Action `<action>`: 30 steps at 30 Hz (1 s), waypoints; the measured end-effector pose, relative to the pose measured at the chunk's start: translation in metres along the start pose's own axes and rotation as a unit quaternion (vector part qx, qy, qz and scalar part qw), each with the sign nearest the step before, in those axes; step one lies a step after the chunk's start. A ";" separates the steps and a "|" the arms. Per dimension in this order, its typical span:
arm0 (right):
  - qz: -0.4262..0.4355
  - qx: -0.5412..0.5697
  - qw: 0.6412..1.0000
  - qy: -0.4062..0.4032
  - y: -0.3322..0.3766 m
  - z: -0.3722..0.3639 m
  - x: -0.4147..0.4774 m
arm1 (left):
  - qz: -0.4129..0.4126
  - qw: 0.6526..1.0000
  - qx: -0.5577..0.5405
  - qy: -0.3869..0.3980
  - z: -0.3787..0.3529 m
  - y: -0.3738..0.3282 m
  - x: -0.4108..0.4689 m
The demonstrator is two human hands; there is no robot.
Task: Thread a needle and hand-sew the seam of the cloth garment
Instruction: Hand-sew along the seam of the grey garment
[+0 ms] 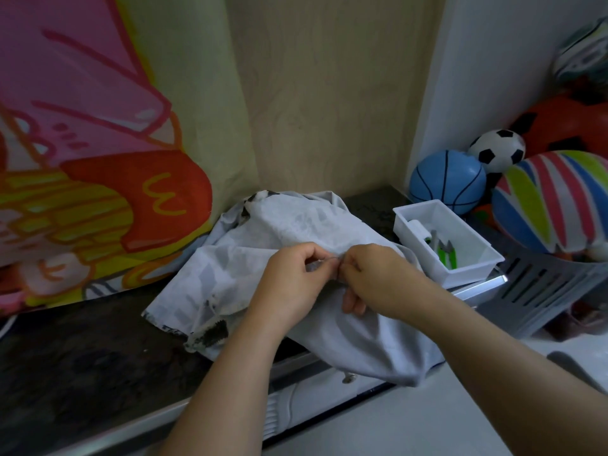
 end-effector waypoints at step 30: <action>-0.019 0.187 0.978 -0.091 -0.010 0.022 0.007 | -0.005 0.993 -0.115 0.026 0.004 -0.006 0.001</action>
Point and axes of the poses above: each hand's wrist, its own x-axis towards the middle knuckle, its own z-axis out of the back of the hand, y = z × x, the point moved 4 cm from there along x, towards the middle knuckle, and after that the axes turned 9 degrees about -y, right-handed, at the moved point
